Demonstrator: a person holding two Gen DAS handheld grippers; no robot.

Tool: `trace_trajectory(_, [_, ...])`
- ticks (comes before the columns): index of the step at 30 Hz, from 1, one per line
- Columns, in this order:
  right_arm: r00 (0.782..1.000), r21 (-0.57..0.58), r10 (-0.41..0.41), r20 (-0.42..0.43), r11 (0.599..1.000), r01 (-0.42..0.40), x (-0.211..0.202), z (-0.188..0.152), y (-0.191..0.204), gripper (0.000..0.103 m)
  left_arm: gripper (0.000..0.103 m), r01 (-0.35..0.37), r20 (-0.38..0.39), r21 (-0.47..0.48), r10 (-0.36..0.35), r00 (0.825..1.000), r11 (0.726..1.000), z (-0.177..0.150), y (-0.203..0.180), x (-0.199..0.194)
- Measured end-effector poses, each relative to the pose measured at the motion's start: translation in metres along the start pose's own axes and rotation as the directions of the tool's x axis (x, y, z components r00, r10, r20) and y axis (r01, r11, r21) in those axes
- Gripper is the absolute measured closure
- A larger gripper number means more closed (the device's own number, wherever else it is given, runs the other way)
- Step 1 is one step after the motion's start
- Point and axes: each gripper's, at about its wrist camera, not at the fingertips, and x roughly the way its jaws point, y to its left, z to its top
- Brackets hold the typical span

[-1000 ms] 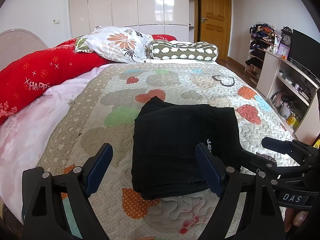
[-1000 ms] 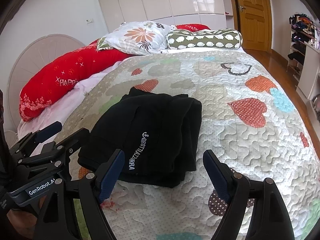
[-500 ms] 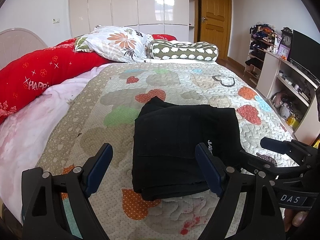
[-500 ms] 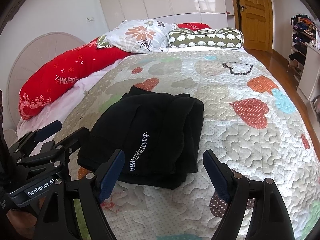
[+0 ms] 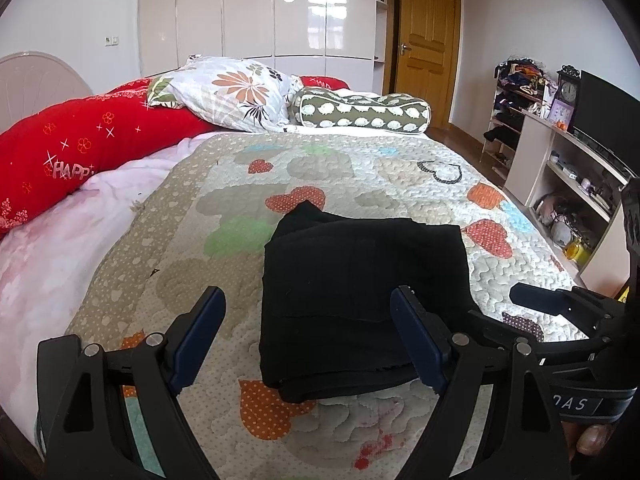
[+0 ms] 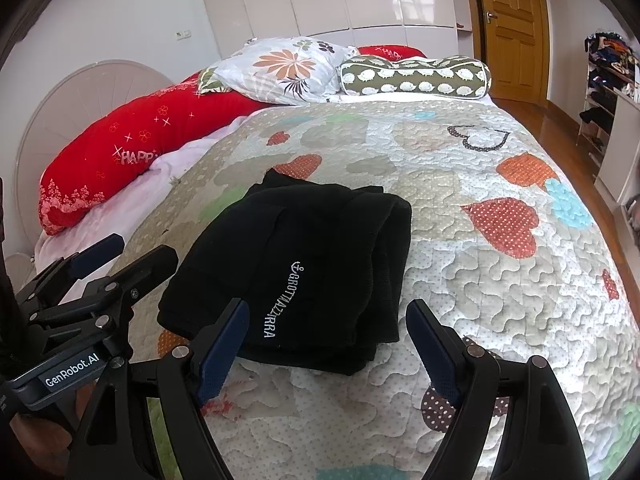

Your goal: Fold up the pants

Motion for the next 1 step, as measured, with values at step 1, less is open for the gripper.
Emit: trace_trajectory(1, [1.0,0.001,0.002,0.003,1.0,-0.002,-0.0017,-0.0002,-0.0004,0.021,0.018,-0.004,0.004,0.007,0.004,1.0,1.0,0.0006,-0.0016,-0.0019])
